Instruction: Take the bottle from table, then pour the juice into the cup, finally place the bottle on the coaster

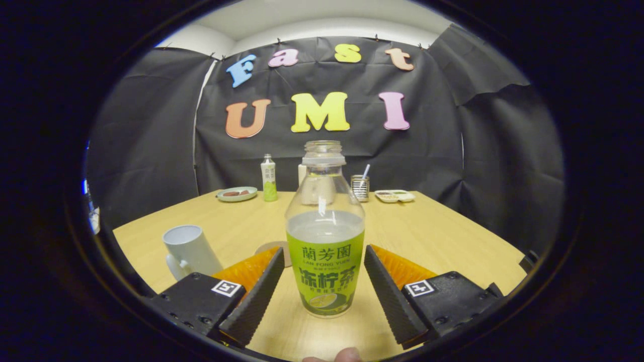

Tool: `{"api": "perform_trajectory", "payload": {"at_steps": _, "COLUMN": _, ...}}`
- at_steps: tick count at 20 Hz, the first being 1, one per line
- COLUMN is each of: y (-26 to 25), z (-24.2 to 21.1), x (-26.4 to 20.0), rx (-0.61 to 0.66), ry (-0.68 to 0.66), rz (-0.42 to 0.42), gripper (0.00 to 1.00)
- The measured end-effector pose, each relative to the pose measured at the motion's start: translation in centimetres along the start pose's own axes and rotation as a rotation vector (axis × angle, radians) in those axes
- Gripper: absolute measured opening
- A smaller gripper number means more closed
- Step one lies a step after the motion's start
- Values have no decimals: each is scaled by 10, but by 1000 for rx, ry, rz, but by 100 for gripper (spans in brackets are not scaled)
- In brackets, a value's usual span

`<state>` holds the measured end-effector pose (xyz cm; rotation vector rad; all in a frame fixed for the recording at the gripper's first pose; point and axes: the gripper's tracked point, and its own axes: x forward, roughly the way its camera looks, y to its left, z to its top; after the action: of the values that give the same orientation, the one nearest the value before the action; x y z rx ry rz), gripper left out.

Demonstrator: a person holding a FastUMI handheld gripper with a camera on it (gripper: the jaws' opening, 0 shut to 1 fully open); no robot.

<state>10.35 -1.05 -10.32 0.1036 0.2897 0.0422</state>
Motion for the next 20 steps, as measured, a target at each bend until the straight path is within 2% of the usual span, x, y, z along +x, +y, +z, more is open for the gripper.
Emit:
{"api": "perform_trajectory", "payload": {"at_steps": 2, "y": 3, "z": 0, "x": 4, "rx": 13, "ry": 4, "rz": 11, "gripper": 99}}
{"api": "perform_trajectory", "payload": {"at_steps": 7, "y": 5, "z": 3, "x": 7, "rx": 24, "ry": 4, "rz": -14, "gripper": 83}}
{"api": "perform_trajectory", "payload": {"at_steps": 10, "y": 17, "z": 4, "x": 5, "rx": -11, "ry": 22, "rz": 4, "gripper": 81}}
{"api": "perform_trajectory", "payload": {"at_steps": 16, "y": 35, "z": 23, "x": -3, "rx": -176, "ry": 3, "rz": 17, "gripper": 76}}
{"api": "perform_trajectory", "payload": {"at_steps": 20, "y": 41, "z": 38, "x": -2, "rx": -337, "ry": 6, "rz": -3, "gripper": 74}}
